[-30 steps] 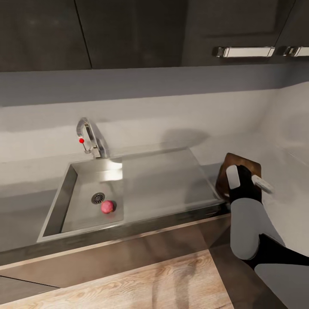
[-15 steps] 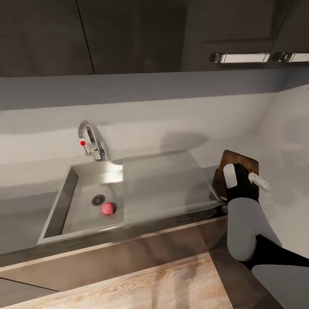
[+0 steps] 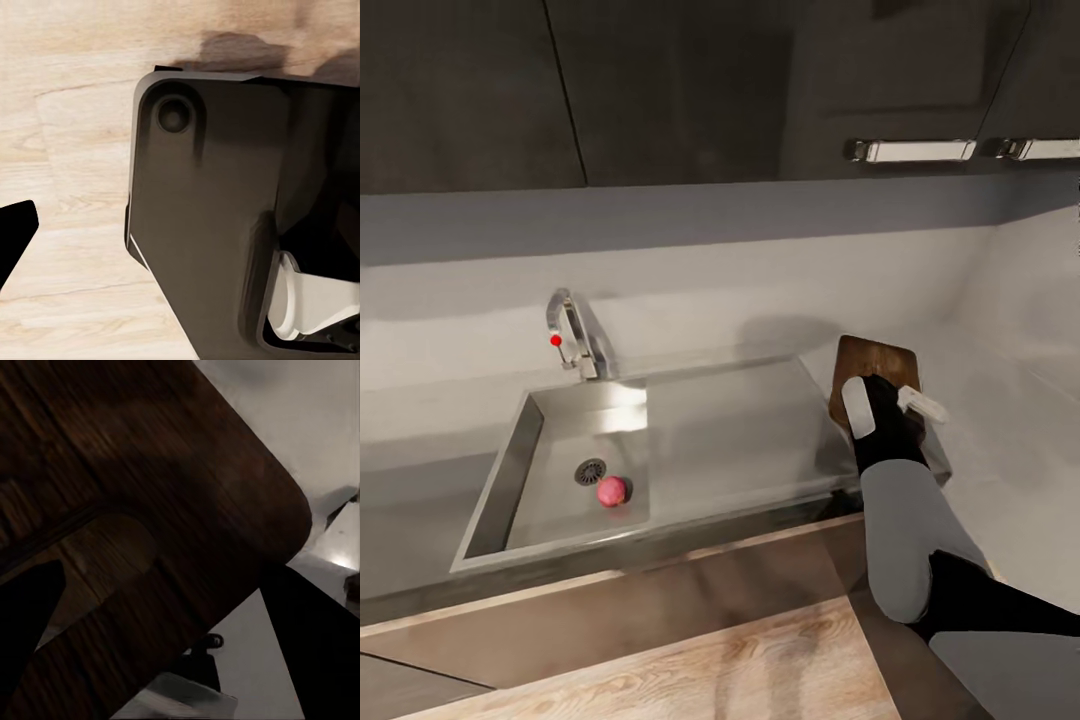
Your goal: In the kitchen, take the Vidalia onion out of the sink, dice it on the chopping board with the paring knife, put the diced onion into the bowl on the countertop, then place both the paring knife and the chopping board into the sink.
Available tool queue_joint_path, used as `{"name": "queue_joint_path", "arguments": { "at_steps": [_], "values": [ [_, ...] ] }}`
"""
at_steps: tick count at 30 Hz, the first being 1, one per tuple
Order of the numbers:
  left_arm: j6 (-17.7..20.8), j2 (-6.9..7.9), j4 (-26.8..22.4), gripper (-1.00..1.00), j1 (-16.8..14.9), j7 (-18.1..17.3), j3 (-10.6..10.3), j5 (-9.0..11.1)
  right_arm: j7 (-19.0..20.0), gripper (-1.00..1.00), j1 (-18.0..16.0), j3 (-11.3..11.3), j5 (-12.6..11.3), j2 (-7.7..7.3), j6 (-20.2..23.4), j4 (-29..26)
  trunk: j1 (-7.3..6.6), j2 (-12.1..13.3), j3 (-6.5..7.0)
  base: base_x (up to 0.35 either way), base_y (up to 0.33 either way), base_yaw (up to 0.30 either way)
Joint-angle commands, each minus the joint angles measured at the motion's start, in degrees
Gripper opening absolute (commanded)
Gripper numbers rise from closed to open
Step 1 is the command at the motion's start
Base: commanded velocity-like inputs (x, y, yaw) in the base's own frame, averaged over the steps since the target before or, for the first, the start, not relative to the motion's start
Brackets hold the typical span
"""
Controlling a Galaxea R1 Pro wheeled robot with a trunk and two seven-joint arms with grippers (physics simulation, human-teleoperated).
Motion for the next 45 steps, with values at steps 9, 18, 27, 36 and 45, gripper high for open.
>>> {"name": "queue_joint_path", "arguments": {
  "at_steps": [9, 18, 27, 36, 45],
  "values": [
    [-0.01, 0.01, -0.05, 1.00, 0.03, -0.04, -0.02, 0.60, 5.44, -1.00, 0.01, 0.27, 0.62, 0.00, 0.96, -0.13, 0.03, -0.08, 0.74, -0.058, 0.005, 0.000],
    [-0.01, 0.01, -0.02, 1.00, 0.03, -0.04, -0.02, 0.60, 6.10, -1.00, 0.01, 1.24, 0.68, 0.09, 1.64, 0.02, 0.03, -0.08, 1.57, -0.271, 0.081, 0.000],
    [-0.01, 0.01, -0.02, 1.00, 0.04, -0.04, -0.03, 0.60, 6.11, -1.00, 0.07, 3.04, 3.17, 0.11, 1.90, 0.40, 0.03, -0.08, 2.40, -0.302, 0.102, 0.000],
    [-0.01, 0.01, -0.02, 1.00, 0.02, -0.04, 0.00, 0.60, 7.19, -1.00, 0.09, 3.47, 3.35, 0.15, 2.14, 0.96, 0.03, -0.08, 3.22, -0.304, 0.128, 0.000],
    [-0.01, 0.01, -0.02, 1.00, 0.02, -0.04, 0.01, 0.60, 11.89, -1.00, 0.10, 4.58, 3.59, 0.04, 5.48, 1.01, 0.03, -0.08, 4.05, -0.303, 0.157, 0.000]
  ]
}}
